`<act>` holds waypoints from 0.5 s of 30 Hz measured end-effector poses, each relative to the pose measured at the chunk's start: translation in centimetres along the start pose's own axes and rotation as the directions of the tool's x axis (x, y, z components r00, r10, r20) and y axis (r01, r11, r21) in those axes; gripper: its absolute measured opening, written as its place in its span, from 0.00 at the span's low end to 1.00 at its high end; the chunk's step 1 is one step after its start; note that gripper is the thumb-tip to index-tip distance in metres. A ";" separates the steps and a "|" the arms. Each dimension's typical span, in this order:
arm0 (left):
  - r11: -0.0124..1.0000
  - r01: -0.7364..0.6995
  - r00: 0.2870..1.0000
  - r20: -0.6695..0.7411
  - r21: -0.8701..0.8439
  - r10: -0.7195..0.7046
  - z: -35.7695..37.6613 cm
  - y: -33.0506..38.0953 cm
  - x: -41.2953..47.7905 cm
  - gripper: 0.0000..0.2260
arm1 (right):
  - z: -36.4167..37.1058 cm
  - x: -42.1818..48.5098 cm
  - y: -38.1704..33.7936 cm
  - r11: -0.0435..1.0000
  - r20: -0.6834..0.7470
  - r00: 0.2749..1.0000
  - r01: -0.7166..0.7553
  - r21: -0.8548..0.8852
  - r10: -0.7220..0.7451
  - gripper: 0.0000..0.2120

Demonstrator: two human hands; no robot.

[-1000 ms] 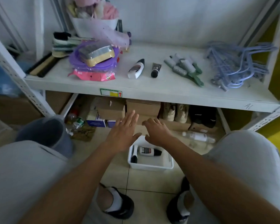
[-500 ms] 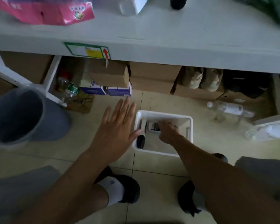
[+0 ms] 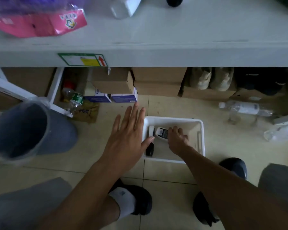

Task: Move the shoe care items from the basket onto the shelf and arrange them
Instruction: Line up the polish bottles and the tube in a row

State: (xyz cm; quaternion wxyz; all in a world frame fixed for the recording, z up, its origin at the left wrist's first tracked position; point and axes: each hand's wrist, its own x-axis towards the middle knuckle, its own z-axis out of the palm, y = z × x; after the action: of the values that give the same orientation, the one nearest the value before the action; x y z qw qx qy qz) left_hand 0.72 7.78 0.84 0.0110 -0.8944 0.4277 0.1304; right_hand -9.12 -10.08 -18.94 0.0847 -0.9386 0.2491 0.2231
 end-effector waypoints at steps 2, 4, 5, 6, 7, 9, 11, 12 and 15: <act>1.000 -0.005 1.000 -0.015 -0.008 0.005 -1.1 0.3 -0.4 0.37 | -1.4 -0.5 -0.1 1.000 -0.002 1.000 -0.005 0.023 0.005 0.19; 1.000 -0.006 1.000 -0.025 -0.006 0.006 -2.2 0.3 -0.9 0.38 | -3.5 -1.4 -0.3 0.996 -0.014 1.000 0.029 0.084 -0.028 0.24; 1.000 -0.007 1.000 -0.031 -0.008 0.007 -2.7 0.2 -1.1 0.38 | -4.6 -1.9 -0.3 0.993 -0.040 0.998 0.053 0.106 -0.049 0.26; 1.000 -0.009 0.999 -0.036 -0.014 0.008 -3.3 -0.1 -1.3 0.39 | -6.0 -2.5 -0.4 0.990 -0.074 0.995 0.081 0.120 -0.072 0.26; 1.000 -0.008 0.999 -0.040 -0.024 0.007 -3.9 -0.4 -1.4 0.40 | -7.4 -3.1 -0.3 0.986 -0.112 0.989 0.112 0.120 -0.098 0.25; 0.999 0.001 0.998 -0.071 -0.048 -0.005 -5.4 -0.9 -1.8 0.41 | -10.6 -4.4 -0.2 0.984 -0.183 0.974 0.154 0.087 -0.136 0.24; 0.997 0.013 0.992 -0.125 -0.079 -0.023 -6.9 -1.5 -2.4 0.42 | -14.1 -5.8 0.0 0.985 -0.250 0.958 0.163 0.065 -0.142 0.24; 0.994 0.016 0.988 -0.149 -0.106 -0.032 -7.6 -1.8 -2.6 0.42 | -15.9 -6.5 0.1 0.984 -0.284 0.947 0.169 0.056 -0.147 0.24; 0.987 -0.013 0.971 -0.239 -0.160 -0.026 -9.9 -2.0 -3.2 0.41 | -20.4 -8.5 0.3 0.974 -0.390 0.893 0.212 -0.077 -0.226 0.25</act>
State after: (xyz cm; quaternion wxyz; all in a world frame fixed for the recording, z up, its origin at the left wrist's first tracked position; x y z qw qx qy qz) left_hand 2.52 10.18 11.03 -0.1123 -0.9030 0.4110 0.0551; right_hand -8.19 -12.22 3.03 0.0419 -0.9875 0.1501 0.0216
